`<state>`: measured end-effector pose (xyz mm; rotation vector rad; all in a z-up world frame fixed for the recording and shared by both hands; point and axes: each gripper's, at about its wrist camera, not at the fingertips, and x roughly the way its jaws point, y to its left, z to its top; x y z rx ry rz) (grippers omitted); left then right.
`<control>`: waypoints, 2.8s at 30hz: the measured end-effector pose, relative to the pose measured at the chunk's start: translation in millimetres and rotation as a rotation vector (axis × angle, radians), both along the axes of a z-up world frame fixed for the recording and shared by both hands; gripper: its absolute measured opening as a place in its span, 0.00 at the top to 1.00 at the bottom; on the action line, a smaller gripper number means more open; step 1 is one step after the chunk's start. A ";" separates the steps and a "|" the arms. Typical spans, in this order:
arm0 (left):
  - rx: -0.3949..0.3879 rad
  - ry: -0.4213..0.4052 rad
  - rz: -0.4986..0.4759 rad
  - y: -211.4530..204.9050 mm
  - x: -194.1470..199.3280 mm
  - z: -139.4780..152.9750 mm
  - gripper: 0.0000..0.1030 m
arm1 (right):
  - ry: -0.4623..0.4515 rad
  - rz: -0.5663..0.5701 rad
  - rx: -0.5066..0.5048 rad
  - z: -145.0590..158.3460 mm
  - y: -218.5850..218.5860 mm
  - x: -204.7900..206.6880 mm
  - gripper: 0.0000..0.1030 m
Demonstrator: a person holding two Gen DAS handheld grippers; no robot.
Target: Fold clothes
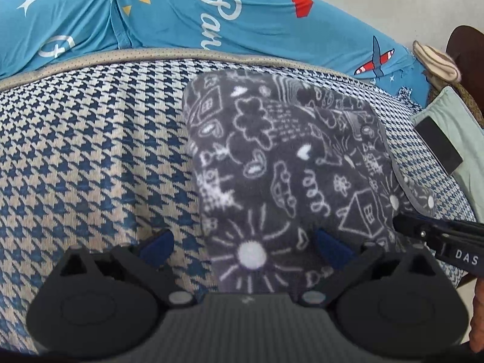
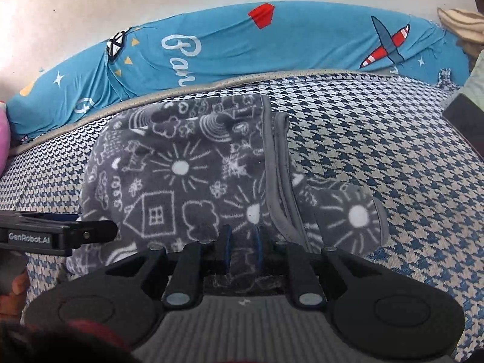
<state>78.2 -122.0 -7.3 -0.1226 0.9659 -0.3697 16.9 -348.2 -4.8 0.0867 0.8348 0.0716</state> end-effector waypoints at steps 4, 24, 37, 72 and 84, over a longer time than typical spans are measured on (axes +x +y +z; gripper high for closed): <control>0.004 0.000 -0.005 -0.6 -0.3 -3.2 0.00 | 0.013 -0.016 -0.002 -4.4 0.6 5.7 0.88; -0.011 0.014 0.008 -1.5 -4.9 1.9 0.00 | -0.031 -0.008 0.015 10.6 -2.8 3.1 0.87; 0.009 -0.020 -0.009 -14.9 -17.4 15.8 0.00 | -0.133 -0.071 0.129 27.2 -15.5 23.3 0.83; 0.039 0.008 0.002 -22.9 -17.7 1.7 0.00 | -0.052 -0.109 0.161 -7.8 -0.1 101.8 0.90; 0.026 0.021 -0.001 -21.5 -20.2 -1.0 0.00 | -0.095 -0.080 0.116 0.9 12.2 91.8 0.84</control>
